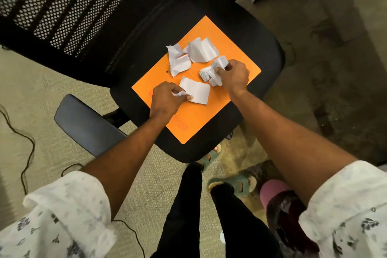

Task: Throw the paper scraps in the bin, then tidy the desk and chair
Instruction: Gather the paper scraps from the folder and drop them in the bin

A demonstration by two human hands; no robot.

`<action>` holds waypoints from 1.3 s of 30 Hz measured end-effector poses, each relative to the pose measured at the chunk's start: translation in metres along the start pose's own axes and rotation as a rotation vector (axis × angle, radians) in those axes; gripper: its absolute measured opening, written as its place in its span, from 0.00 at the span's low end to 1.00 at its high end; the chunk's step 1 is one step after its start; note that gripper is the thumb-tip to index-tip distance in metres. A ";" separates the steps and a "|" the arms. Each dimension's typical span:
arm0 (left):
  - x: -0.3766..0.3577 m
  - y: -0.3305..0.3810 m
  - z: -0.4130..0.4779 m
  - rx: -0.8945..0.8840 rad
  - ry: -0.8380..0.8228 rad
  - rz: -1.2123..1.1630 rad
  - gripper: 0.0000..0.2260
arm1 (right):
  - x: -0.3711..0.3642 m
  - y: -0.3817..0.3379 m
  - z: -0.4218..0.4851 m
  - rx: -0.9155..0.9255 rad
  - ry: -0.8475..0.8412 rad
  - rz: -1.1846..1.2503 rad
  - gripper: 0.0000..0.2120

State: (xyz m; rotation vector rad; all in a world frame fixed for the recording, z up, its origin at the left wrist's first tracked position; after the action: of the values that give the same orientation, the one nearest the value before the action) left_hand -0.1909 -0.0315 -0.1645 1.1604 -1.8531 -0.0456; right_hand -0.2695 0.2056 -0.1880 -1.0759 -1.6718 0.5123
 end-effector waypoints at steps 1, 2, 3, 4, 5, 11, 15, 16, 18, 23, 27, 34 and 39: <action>0.001 0.001 0.000 0.002 -0.011 -0.014 0.20 | 0.004 0.004 -0.004 -0.005 0.015 0.017 0.09; 0.001 0.003 0.000 0.005 -0.024 -0.030 0.19 | 0.008 0.006 -0.010 -0.009 0.031 0.028 0.09; 0.001 0.004 -0.001 0.009 -0.041 -0.050 0.19 | 0.013 0.009 -0.015 -0.010 0.050 0.036 0.10; 0.000 0.007 -0.003 0.009 -0.060 -0.075 0.18 | 0.019 0.012 -0.021 -0.011 0.069 0.038 0.10; -0.003 0.012 -0.006 -0.002 -0.085 -0.090 0.17 | 0.028 0.015 -0.026 -0.014 0.092 0.041 0.11; -0.019 0.067 -0.033 -0.189 -0.133 -0.069 0.14 | 0.088 0.032 -0.054 -0.016 0.220 0.095 0.10; -0.049 0.114 -0.058 -0.287 -0.197 -0.039 0.14 | 0.141 0.057 -0.076 -0.057 0.340 0.149 0.07; -0.059 0.126 -0.068 -0.322 -0.214 -0.030 0.13 | 0.156 0.066 -0.084 -0.076 0.380 0.168 0.08; -0.076 0.146 -0.082 -0.389 -0.230 -0.013 0.11 | 0.181 0.082 -0.100 -0.107 0.444 0.183 0.09; -0.149 0.194 -0.150 -0.579 -0.358 0.111 0.11 | 0.259 0.153 -0.172 -0.260 0.677 0.225 0.10; -0.208 0.207 -0.211 -0.677 -0.472 0.226 0.12 | 0.295 0.221 -0.248 -0.431 0.849 0.295 0.11; -0.335 0.173 -0.340 -0.784 -0.725 0.428 0.07 | 0.316 0.341 -0.391 -0.670 1.044 0.337 0.10; -0.416 0.131 -0.422 -0.852 -0.855 0.577 0.07 | 0.298 0.421 -0.467 -0.830 1.121 0.485 0.12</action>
State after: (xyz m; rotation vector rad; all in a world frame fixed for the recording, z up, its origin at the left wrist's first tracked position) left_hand 0.0726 0.5147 -0.1413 -0.0556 -2.4226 -1.0214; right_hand 0.3082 0.5931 -0.1763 -1.8940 -0.5566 -0.5273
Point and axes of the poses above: each hand's wrist, its own z-axis towards the middle knuckle, its own x-axis out of the back of the hand, y = z × x, the point moved 10 cm from there along z, towards the middle knuckle, and after that the axes turned 13 degrees about x, right-handed, at the moved point
